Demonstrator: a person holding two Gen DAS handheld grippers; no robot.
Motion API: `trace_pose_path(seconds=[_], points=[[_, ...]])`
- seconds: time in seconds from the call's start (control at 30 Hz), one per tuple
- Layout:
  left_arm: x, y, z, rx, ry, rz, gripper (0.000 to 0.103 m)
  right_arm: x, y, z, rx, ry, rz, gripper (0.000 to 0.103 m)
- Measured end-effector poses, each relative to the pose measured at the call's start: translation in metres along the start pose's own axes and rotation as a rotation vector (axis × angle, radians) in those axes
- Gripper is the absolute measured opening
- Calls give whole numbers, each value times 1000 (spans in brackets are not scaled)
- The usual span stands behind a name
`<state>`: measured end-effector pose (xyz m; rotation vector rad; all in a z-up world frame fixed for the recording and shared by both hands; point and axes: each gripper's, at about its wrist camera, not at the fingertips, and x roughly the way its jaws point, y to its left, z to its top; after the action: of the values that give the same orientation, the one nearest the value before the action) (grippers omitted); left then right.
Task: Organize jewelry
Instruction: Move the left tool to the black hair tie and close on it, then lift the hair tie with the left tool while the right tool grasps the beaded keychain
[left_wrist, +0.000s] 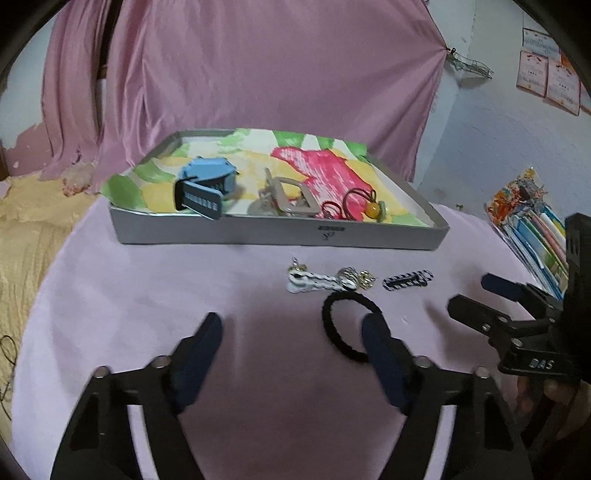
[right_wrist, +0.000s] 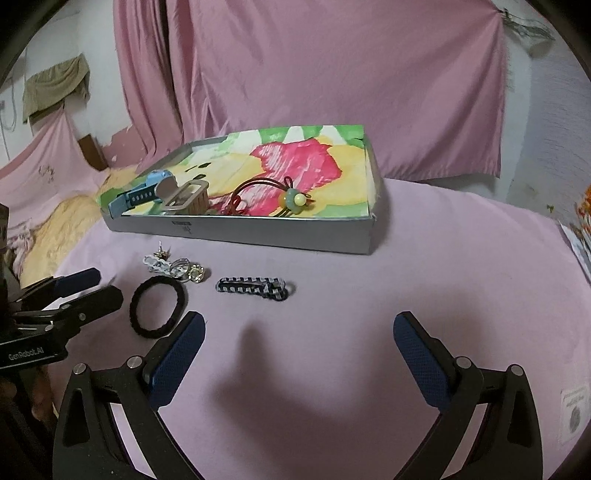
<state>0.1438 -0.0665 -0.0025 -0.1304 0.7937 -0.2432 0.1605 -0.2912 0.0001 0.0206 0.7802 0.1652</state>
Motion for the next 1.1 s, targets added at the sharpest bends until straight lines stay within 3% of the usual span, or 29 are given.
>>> trace_pose_path(seconds=[0.13, 0.47, 0.77, 0.9, 1.1], points=[[6, -3, 0, 2, 26, -31, 51, 10, 4, 8, -43, 45, 15, 86], [16, -13, 2, 34, 68, -44, 26, 29, 16, 24, -179, 106, 50, 74], [20, -22, 4, 81, 85, -27, 15, 38, 24, 28, -242, 133, 120, 54], [22, -23, 5, 90, 89, -8, 10, 35, 27, 27, -259, 130, 145, 33], [22, -22, 5, 73, 86, -5, 6, 30, 30, 23, -264, 128, 155, 18]])
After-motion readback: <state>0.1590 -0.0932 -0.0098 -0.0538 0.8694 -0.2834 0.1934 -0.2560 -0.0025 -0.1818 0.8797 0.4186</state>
